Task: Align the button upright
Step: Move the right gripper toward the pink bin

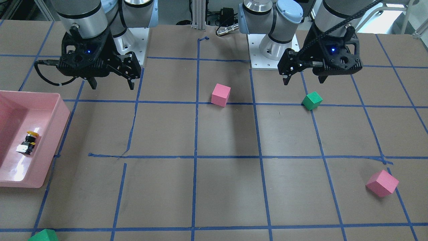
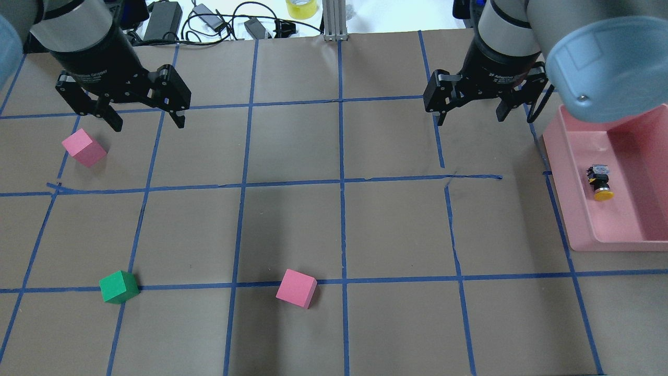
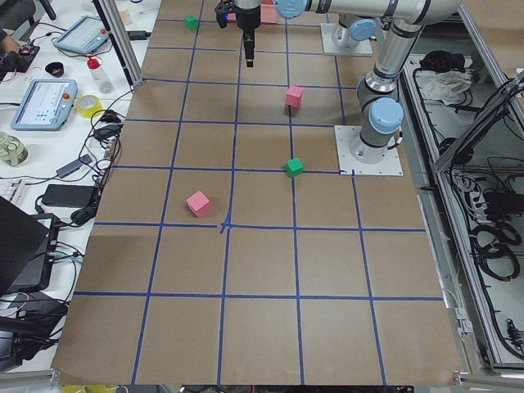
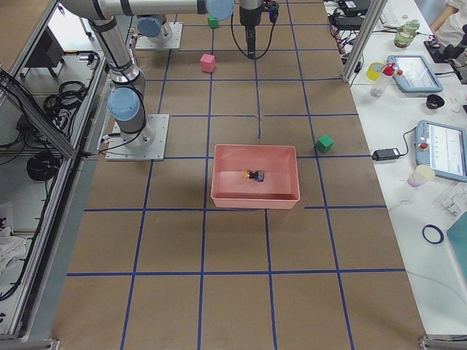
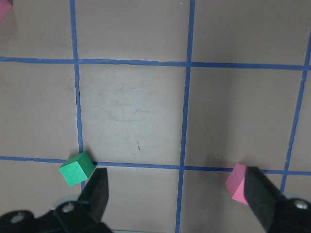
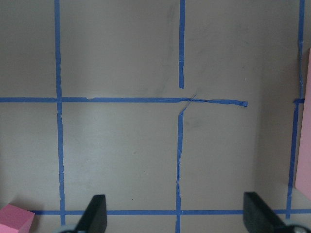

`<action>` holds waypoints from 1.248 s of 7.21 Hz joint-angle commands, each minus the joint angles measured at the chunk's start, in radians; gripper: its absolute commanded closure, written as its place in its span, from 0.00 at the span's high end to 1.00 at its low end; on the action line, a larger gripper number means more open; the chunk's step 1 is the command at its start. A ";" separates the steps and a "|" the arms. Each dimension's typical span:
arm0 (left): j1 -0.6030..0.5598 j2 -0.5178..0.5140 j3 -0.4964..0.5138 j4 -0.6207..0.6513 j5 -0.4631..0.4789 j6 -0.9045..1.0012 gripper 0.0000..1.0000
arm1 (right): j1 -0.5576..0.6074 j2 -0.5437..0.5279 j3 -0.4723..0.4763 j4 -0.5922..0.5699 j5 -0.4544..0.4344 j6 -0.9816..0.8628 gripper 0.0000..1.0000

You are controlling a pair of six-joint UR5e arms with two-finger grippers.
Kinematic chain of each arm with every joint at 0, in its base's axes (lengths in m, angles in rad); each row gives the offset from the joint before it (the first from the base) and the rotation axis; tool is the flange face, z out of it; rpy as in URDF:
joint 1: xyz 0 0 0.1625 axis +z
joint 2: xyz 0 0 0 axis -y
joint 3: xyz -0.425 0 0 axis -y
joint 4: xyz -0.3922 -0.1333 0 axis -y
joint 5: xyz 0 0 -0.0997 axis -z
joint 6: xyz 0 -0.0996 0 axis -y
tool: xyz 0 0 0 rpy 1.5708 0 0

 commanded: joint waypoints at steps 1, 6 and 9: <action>-0.002 0.002 -0.002 0.000 -0.006 0.009 1.00 | -0.005 0.003 0.001 -0.003 0.002 0.001 1.00; -0.002 0.009 -0.002 0.056 -0.026 0.012 1.00 | -0.187 0.054 0.007 -0.019 0.034 -0.187 1.00; -0.002 -0.003 -0.006 0.054 -0.027 0.009 1.00 | -0.488 0.135 0.147 -0.181 0.037 -0.454 1.00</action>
